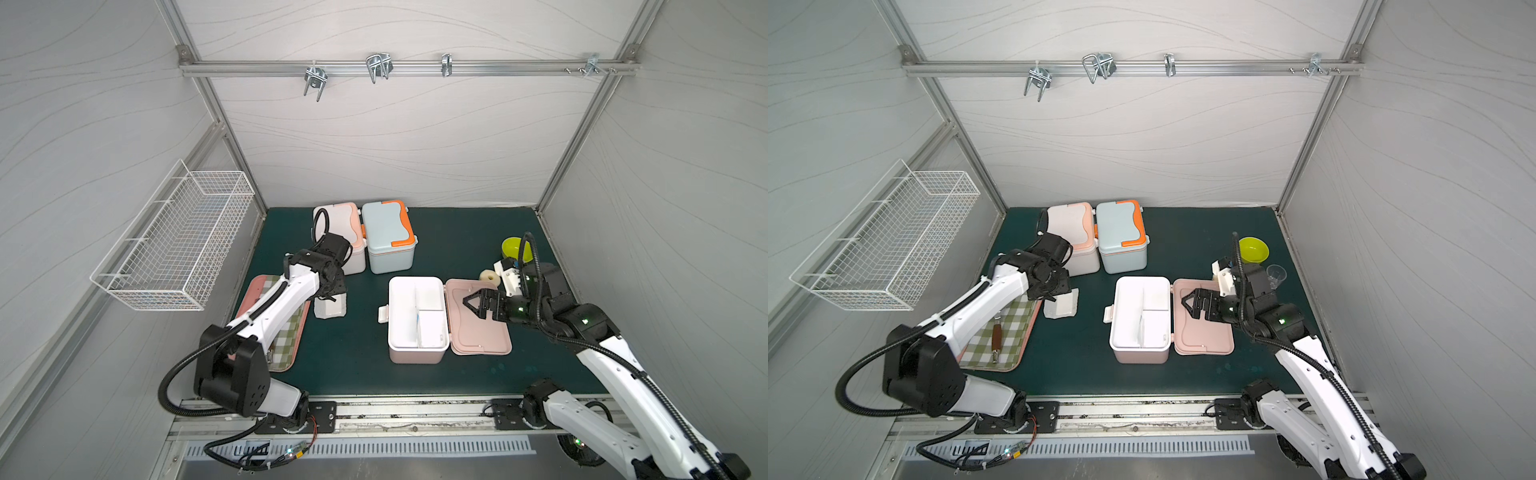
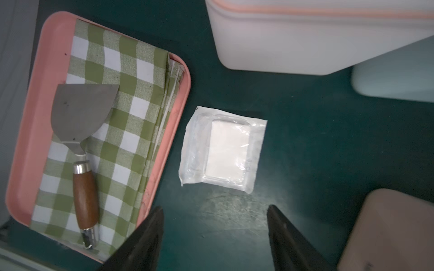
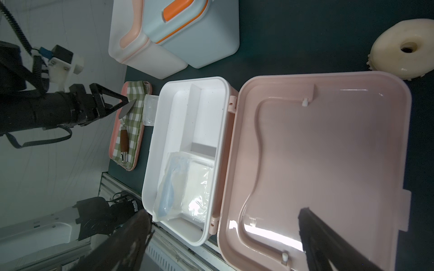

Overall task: Open first aid kits and take out gauze
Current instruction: Place the gauze at the center of the board, then pick up the gauze from the first aid kit.

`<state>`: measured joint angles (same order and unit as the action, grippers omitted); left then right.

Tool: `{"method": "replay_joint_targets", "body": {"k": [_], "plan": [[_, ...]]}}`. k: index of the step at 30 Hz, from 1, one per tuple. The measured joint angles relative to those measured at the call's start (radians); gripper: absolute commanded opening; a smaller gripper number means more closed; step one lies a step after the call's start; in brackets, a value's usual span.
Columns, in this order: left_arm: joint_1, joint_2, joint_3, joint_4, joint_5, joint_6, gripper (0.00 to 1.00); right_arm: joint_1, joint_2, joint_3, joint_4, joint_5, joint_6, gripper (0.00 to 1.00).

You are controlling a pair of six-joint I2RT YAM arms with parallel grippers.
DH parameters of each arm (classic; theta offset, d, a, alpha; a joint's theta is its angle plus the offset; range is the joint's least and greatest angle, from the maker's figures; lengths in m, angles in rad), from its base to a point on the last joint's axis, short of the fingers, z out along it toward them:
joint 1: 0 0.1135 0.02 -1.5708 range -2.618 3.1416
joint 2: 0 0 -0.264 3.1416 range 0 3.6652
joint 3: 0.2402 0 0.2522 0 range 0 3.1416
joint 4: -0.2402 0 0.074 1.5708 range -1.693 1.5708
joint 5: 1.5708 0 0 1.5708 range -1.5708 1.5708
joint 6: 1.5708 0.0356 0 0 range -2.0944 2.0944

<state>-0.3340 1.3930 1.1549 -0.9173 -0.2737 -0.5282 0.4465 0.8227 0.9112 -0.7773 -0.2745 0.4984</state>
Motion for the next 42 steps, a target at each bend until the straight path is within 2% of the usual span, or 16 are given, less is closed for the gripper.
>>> {"method": "replay_joint_targets", "body": {"k": [6, 14, 22, 30, 37, 42], "plan": [[-0.091, -0.099, 0.0, 0.001, 0.052, -0.013, 0.88, 0.0, 0.018, 0.0, 0.002, -0.017, 0.003, 0.99], [-0.224, -0.128, -0.009, 0.036, 0.118, -0.025, 0.91, -0.002, 0.086, 0.0, -0.001, -0.031, 0.01, 0.99], [-0.268, -0.164, -0.047, 0.085, 0.183, -0.021, 0.95, -0.002, 0.163, 0.024, -0.02, -0.023, 0.01, 0.99], [-0.332, -0.18, -0.046, 0.1, 0.201, -0.021, 0.99, 0.008, 0.211, 0.072, -0.018, -0.045, 0.031, 0.99], [-0.387, -0.18, -0.031, 0.085, 0.194, -0.023, 0.99, 0.117, 0.254, 0.156, -0.057, 0.029, 0.008, 0.99], [-0.469, -0.154, 0.054, 0.039, 0.155, -0.032, 0.99, 0.134, 0.246, 0.169, -0.108, 0.13, -0.01, 0.99]]}}
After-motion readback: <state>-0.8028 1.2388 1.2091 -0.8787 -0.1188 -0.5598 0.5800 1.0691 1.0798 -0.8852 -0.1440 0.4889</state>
